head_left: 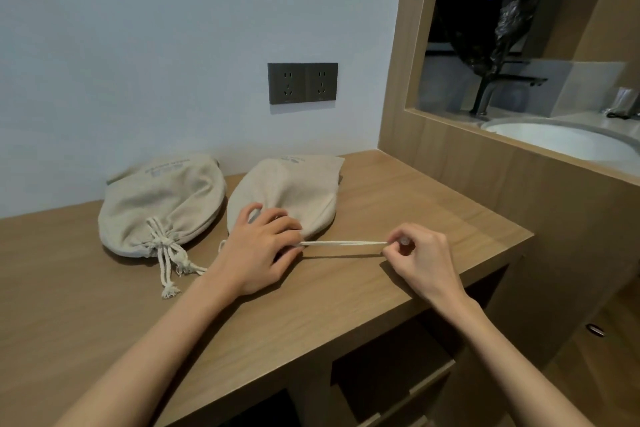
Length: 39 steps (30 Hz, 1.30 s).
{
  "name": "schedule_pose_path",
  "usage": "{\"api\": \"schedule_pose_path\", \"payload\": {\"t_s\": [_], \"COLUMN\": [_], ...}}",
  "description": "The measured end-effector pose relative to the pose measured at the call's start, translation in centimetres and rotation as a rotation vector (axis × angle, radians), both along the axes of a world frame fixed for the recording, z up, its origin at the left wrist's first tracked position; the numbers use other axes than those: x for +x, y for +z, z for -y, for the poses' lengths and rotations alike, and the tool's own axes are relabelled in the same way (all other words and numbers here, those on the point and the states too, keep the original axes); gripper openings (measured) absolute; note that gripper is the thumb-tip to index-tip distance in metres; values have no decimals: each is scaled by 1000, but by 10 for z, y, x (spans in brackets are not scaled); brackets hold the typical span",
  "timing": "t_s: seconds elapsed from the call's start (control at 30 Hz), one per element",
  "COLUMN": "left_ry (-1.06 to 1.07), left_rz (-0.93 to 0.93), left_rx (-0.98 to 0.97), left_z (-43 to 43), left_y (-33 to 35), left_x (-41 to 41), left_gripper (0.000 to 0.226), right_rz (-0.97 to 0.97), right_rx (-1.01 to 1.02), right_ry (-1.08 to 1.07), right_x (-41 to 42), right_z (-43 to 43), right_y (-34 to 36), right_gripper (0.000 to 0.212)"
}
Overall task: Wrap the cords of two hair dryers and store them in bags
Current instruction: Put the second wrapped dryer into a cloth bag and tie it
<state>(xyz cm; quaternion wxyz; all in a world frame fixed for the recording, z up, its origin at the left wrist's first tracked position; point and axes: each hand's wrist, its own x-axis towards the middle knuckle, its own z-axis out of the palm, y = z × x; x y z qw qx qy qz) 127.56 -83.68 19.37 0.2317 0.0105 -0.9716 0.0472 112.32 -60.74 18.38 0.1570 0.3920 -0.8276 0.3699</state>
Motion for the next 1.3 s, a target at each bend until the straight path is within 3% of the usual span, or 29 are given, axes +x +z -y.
{"api": "schedule_pose_path", "payload": {"t_s": [0.13, 0.23, 0.33, 0.47, 0.63, 0.73, 0.83, 1.0, 1.1, 1.17, 1.3], "left_ry": [-43, -69, 14, 143, 181, 197, 179, 200, 223, 232, 277], "left_rz": [-37, -80, -143, -173, -99, -58, -37, -16, -65, -137, -325], "left_rx": [102, 167, 192, 266, 296, 321, 400, 493, 506, 680, 1299], "left_z": [2, 10, 16, 23, 25, 28, 30, 27, 24, 17, -3], "left_y": [-6, -7, -7, -11, -8, -3, -2, 0, 7, 12, 19], "left_x": [4, 20, 38, 48, 55, 59, 58, 61, 65, 62, 45], "left_gripper": [27, 51, 65, 59, 38, 21, 11, 21, 35, 49, 55], "right_rz": [24, -63, -96, -174, -174, -85, 65, 147, 374, 492, 770], "right_rx": [122, 247, 329, 369, 360, 359, 210, 177, 123, 60, -242], "right_ry": [5, -4, 112, 205, 196, 319, 392, 410, 448, 466, 484], "right_x": [-1, 4, 22, 60, 65, 57, 48, 50, 48, 45, 53], "right_z": [12, 15, 24, 57, 77, 75, 73, 74, 69, 67, 74], "right_y": [-4, 0, 6, 9, 6, 5, 3, 6, 10, 11, 16], "right_gripper": [14, 5, 24, 45, 23, 18, 19, 19, 29, 34, 50]}}
